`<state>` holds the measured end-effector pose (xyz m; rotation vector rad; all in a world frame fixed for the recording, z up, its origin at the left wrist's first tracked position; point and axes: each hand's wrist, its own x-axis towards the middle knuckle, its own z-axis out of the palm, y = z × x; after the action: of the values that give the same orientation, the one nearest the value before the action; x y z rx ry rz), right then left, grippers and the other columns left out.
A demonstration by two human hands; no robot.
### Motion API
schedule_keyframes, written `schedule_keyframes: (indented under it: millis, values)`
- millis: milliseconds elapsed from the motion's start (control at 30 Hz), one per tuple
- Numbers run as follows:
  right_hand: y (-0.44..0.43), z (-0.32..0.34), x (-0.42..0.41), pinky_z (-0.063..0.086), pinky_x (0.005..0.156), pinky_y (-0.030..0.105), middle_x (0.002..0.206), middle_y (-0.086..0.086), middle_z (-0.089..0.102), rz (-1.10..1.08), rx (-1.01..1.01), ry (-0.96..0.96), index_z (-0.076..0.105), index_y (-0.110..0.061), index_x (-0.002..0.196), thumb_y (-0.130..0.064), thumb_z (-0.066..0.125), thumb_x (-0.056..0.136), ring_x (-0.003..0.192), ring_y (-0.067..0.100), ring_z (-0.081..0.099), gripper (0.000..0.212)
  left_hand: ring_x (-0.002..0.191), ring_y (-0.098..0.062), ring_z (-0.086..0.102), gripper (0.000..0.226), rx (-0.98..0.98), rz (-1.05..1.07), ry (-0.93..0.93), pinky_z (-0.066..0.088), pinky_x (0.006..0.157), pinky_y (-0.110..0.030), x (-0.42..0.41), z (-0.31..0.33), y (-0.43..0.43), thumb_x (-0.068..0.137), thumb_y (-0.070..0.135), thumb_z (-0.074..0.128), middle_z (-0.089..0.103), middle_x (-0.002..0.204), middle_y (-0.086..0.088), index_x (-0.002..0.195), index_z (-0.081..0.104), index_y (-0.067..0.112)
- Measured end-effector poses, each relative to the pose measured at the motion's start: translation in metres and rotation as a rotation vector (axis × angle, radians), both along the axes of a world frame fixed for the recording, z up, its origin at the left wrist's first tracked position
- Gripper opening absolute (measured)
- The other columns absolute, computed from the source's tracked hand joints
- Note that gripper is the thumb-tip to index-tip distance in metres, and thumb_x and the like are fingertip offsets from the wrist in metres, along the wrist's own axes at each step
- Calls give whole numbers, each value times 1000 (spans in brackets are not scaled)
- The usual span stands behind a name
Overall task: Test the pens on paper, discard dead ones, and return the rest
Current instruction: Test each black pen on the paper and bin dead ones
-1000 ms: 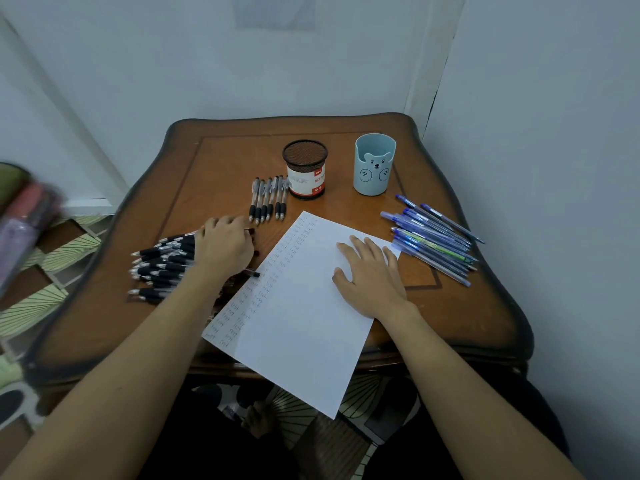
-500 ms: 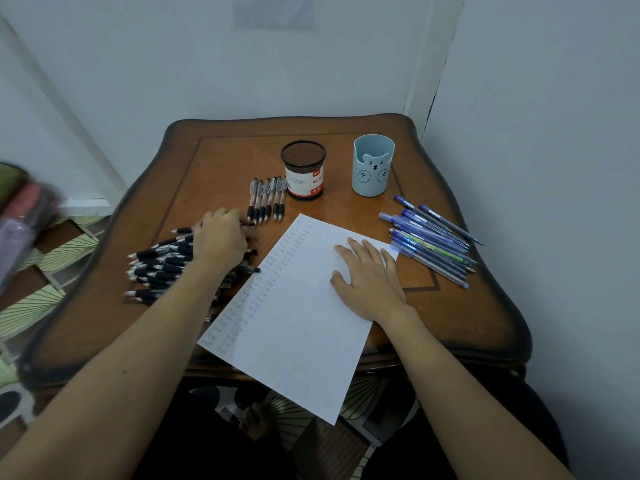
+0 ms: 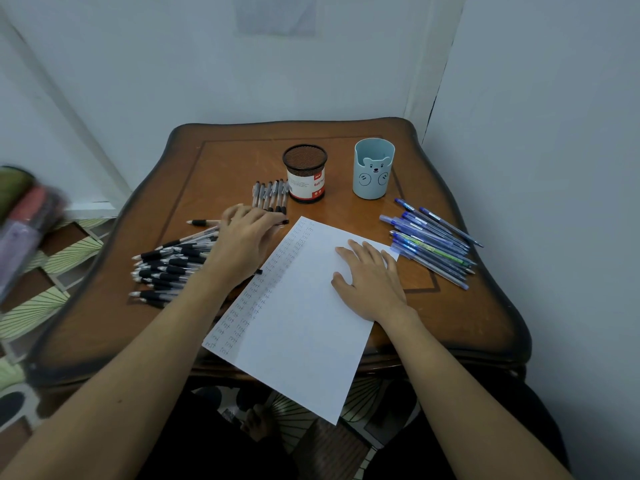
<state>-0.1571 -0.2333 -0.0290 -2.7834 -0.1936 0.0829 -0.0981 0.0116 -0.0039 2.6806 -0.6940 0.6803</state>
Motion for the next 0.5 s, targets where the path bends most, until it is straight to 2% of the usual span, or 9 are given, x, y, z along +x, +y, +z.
schedule_keyframes:
  millis: [67,133,167,267,333,400,500]
  values:
    - [0,1,0,1,122,47,166,-4,16,-1,2,2,27,-32,155,-50,37,102,154,18,6,57,90,-31,60,27,-36,-70,-43,48,77,-43,-2,3,-5,98,8,60,67,104,-15,124,66,10]
    - [1,1,0,1,122,47,166,-4,16,-1,0,3,27,-32,155,-50,37,102,154,18,6,57,80,-24,58,27,-52,-49,-25,48,60,-35,-6,8,-12,103,19,53,62,100,-11,129,62,14]
    - [1,1,0,1,122,47,166,-4,16,-1,-1,4,27,-32,155,-50,37,102,154,18,6,57,78,-20,57,31,-54,-11,32,49,57,-34,-8,11,-15,106,31,45,62,98,-7,127,63,17]
    - [1,0,0,0,122,46,166,-4,15,2,-5,9,25,-31,156,-50,36,102,154,18,5,57,71,-10,57,73,-51,81,243,50,59,-32,-10,19,-24,96,67,21,64,80,8,110,73,18]
    - [0,0,0,0,123,46,167,-4,14,4,-7,12,25,-32,156,-50,35,102,154,18,4,58,68,-13,61,86,-60,107,281,52,59,-33,-12,22,-28,86,78,18,70,77,5,102,77,18]
    - [0,0,0,0,123,46,167,-4,14,4,-4,9,25,-31,156,-49,36,102,154,18,4,58,62,-17,61,80,-91,135,276,55,59,-39,-12,21,-30,82,78,23,69,68,0,88,76,19]
    - [0,0,-1,0,122,46,167,-4,14,8,-5,12,25,-32,156,-49,36,102,154,18,4,57,53,-15,53,59,-156,160,295,54,56,-42,-14,23,-32,81,71,26,58,54,1,66,63,28]
